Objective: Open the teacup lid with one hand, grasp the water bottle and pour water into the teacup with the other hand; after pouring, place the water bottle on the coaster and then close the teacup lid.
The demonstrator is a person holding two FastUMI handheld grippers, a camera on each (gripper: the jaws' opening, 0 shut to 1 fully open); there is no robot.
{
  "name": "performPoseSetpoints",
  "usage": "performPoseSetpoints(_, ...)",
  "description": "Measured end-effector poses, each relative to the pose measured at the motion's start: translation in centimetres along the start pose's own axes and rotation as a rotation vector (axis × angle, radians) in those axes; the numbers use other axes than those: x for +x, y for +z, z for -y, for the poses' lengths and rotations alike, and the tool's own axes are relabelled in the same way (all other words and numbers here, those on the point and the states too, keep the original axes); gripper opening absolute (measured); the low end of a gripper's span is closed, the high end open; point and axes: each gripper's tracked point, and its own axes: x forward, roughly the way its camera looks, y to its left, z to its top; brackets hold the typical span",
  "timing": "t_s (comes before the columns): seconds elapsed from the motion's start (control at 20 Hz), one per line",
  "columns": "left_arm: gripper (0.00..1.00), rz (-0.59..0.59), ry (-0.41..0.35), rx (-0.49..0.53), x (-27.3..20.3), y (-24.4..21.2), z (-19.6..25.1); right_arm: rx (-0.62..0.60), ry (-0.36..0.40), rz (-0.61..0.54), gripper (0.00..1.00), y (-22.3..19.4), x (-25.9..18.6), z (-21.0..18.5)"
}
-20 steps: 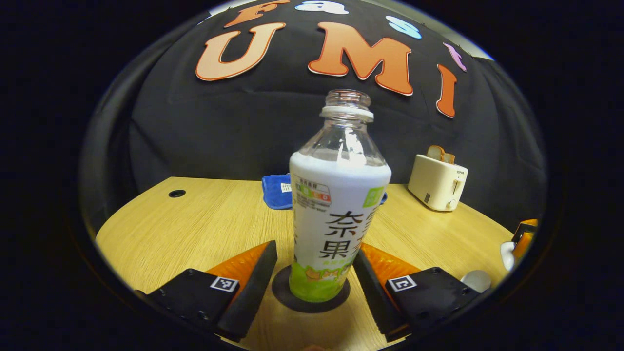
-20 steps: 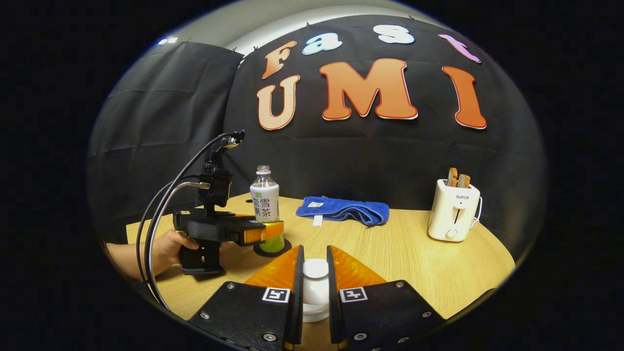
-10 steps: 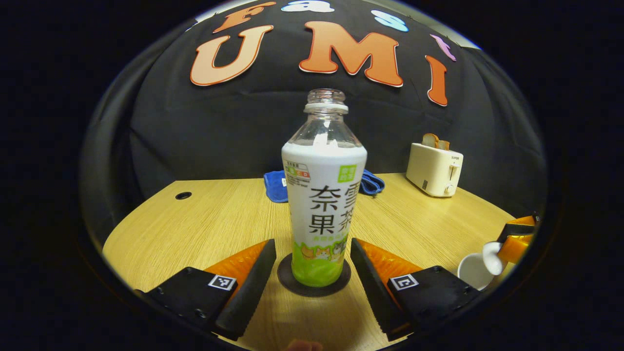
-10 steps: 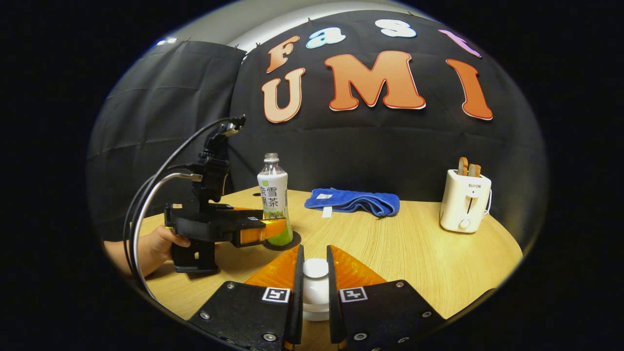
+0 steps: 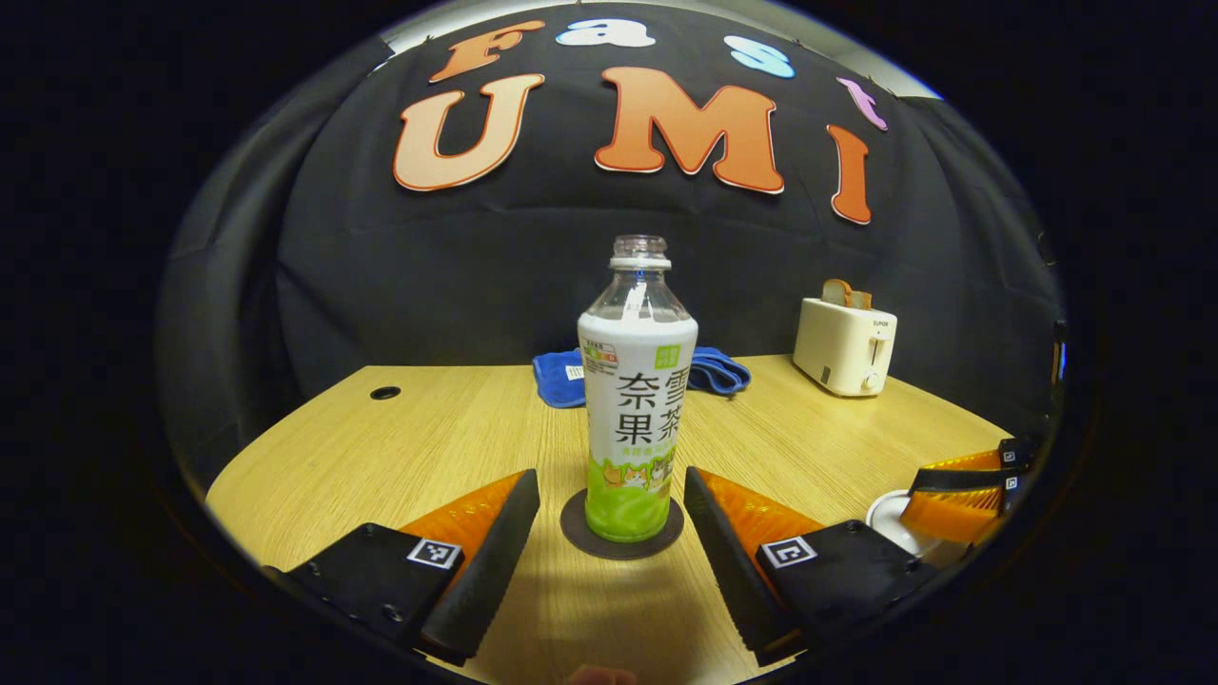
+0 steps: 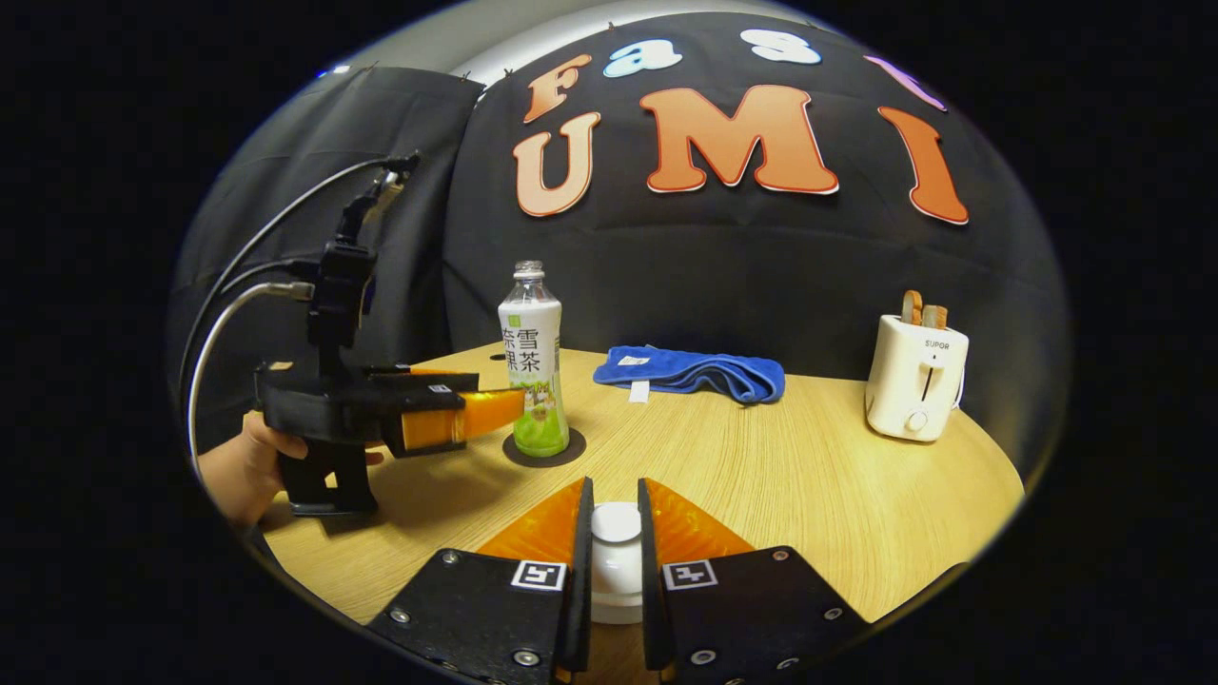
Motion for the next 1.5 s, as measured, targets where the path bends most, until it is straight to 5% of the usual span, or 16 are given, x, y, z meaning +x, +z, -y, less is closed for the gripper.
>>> performPoseSetpoints(0.2, 0.97, 0.043, 0.016, 0.001, -1.2, 1.4, -0.2, 0.013, -0.003, -0.004, 0.23, -0.2, 0.1, 0.0)
performPoseSetpoints(0.4, 0.98, 0.097, 0.023, -0.003, -2.5, 3.3, -0.2, -0.012, -0.019, 0.028, 0.33, 1.1, -0.4, 0.7)
performPoseSetpoints(0.45, 0.98, 0.109, 0.027, 0.001, -2.8, 3.7, -0.2, -0.003, -0.019, 0.051, 0.48, 1.9, -0.7, 0.8)
performPoseSetpoints(0.55, 0.98, 0.133, 0.039, 0.005, -3.8, 4.8, -0.3, 0.031, -0.018, 0.093, 0.58, 3.4, -1.1, 1.0)
performPoseSetpoints(0.85, 0.98, 0.225, 0.058, -0.007, -7.6, 8.9, -0.2, 0.042, -0.119, 0.227, 0.78, 9.0, -3.9, 3.3)
performPoseSetpoints(1.2, 0.98, 0.329, 0.125, -0.004, -13.3, 12.5, -2.6, 0.047, -0.208, 0.357, 0.77, 14.4, -7.4, 4.6)
performPoseSetpoints(1.5, 0.98, 0.385, 0.186, 0.008, -16.4, 14.4, -4.2, 0.035, -0.212, 0.403, 0.85, 16.4, -8.9, 3.7)
